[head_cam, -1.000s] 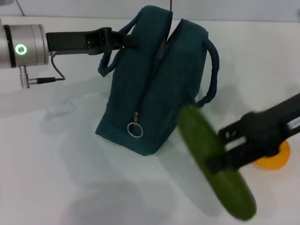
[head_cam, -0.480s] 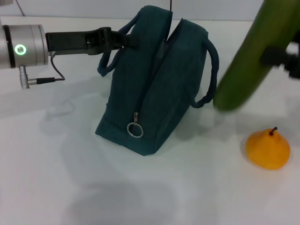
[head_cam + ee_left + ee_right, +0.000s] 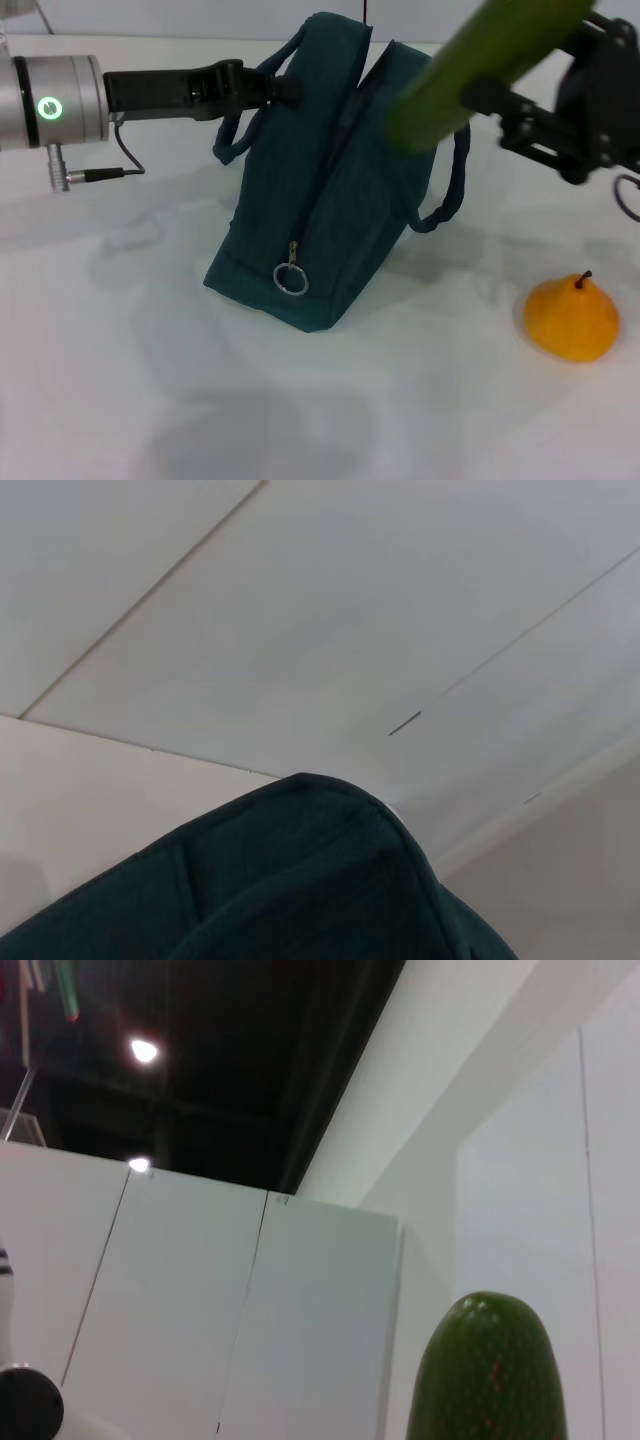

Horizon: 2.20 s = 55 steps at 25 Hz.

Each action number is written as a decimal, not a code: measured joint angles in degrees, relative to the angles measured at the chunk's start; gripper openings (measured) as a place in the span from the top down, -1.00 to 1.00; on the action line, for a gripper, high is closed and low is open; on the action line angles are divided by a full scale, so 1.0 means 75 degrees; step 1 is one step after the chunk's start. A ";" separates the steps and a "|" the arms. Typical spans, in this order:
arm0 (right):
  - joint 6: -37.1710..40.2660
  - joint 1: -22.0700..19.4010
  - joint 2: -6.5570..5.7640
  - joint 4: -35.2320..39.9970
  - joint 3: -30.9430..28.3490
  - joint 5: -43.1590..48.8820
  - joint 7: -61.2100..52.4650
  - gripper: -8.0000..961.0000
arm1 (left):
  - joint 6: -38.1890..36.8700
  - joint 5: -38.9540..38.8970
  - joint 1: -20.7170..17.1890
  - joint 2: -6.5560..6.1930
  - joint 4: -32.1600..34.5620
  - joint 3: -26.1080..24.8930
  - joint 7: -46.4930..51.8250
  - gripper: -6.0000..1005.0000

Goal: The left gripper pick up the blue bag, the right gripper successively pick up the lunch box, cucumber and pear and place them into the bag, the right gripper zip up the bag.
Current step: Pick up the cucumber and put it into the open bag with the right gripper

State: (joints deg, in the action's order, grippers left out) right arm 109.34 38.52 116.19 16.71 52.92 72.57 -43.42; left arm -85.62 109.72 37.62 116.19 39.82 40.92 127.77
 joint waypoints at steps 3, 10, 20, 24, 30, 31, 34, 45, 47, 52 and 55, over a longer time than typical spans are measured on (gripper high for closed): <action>-0.0233 0.0279 0.0001 -0.0206 0.0117 -0.0012 0.0283 -0.30 | -0.0005 -0.0003 0.0000 0.0011 0.0000 0.0004 0.0002 0.90; -0.1035 0.0585 0.0000 -0.0333 0.0488 -0.0100 0.0496 -0.30 | -0.0011 -0.0005 0.0000 0.0035 -0.0001 -0.0007 0.0004 0.90; -0.1719 0.0837 0.0000 -0.1344 0.0867 -0.0122 0.0898 -0.30 | -0.0005 -0.0005 0.0005 0.0036 -0.0001 -0.0018 0.0003 0.90; -0.1772 0.0895 0.0000 -0.1767 0.0915 -0.0065 0.0860 -0.30 | -0.0002 -0.0005 0.0032 0.0042 0.0000 -0.0012 -0.0011 0.90; -0.1655 0.1049 0.0000 -0.2135 0.1216 -0.0026 0.0474 -0.30 | -0.0007 -0.0005 0.0005 0.0047 -0.0001 -0.0010 -0.0035 0.90; -0.1729 0.1002 0.0000 -0.2121 0.1319 -0.0025 0.0178 -0.30 | -0.0008 -0.0005 -0.0003 0.0047 -0.0001 -0.0008 -0.0037 0.90; -0.2170 0.0954 0.0000 -0.2096 0.1334 -0.0028 0.0115 -0.30 | -0.0010 -0.0005 -0.0046 0.0048 0.0000 -0.0010 -0.0039 0.90; -0.3074 0.1011 0.0000 -0.1756 0.2251 -0.0021 -0.0775 -0.29 | -0.0011 -0.0004 -0.0073 0.0051 0.0000 0.0000 -0.0027 0.90; -0.3234 0.0981 0.0000 -0.1436 0.2626 -0.0021 -0.1235 -0.29 | -0.0011 -0.0004 -0.0079 0.0050 -0.0001 0.0003 -0.0020 0.90; -0.3398 0.0695 0.0000 -0.0394 0.3518 -0.0051 -0.2594 -0.27 | -0.0011 -0.0004 -0.0089 0.0048 0.0000 0.0014 -0.0016 0.90; -0.3393 0.0340 -0.0001 0.0260 0.3657 -0.0064 -0.3142 -0.27 | -0.0016 -0.0004 -0.0103 0.0047 0.0000 0.0009 -0.0022 0.90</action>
State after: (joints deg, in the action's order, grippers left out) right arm 83.89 41.07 116.19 18.66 80.34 72.09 -66.99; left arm -85.74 109.69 36.85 116.54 39.81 40.98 127.60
